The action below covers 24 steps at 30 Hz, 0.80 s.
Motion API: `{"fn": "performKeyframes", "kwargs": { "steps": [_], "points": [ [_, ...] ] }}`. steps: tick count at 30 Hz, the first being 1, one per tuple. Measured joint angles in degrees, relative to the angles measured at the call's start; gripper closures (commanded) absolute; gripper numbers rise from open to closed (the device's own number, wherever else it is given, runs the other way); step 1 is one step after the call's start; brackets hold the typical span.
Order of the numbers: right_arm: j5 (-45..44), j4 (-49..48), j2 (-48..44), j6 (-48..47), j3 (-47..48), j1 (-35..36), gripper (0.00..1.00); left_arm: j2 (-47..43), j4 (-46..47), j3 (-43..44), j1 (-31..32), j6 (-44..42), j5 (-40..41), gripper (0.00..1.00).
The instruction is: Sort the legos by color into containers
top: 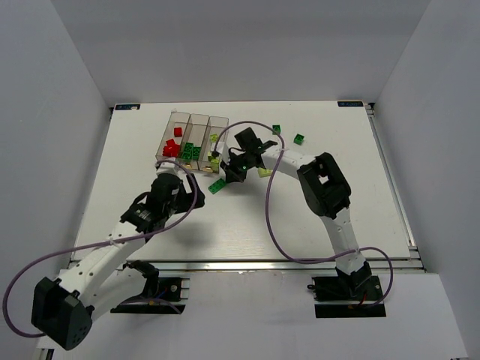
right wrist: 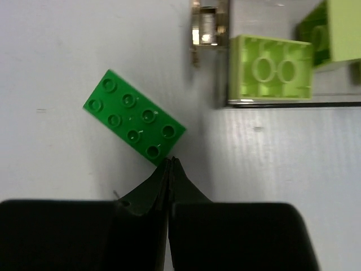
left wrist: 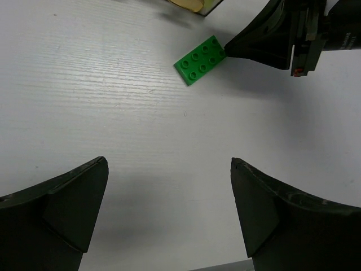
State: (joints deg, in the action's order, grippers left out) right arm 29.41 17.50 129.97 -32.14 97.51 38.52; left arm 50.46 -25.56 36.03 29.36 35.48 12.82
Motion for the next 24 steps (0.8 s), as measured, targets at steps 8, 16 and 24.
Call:
{"fn": "performKeyframes", "kwargs": {
  "steps": [8, 16, 24],
  "points": [
    [0.66, 0.46, -4.24, 4.61, -1.90, 0.52, 0.93, 10.19, 4.11, 0.66, 0.00, -7.91, -3.87, 0.06],
    [2.64, 0.17, -15.34, 7.87, -3.06, -8.35, 0.28, 20.48, 9.14, 6.21, 0.31, -17.42, -6.80, 0.12],
    [9.79, 3.74, -24.94, 2.38, -10.64, -17.14, 0.21, 34.95, 10.43, 15.50, 1.51, -29.35, -10.84, 0.11]
  ]
}}
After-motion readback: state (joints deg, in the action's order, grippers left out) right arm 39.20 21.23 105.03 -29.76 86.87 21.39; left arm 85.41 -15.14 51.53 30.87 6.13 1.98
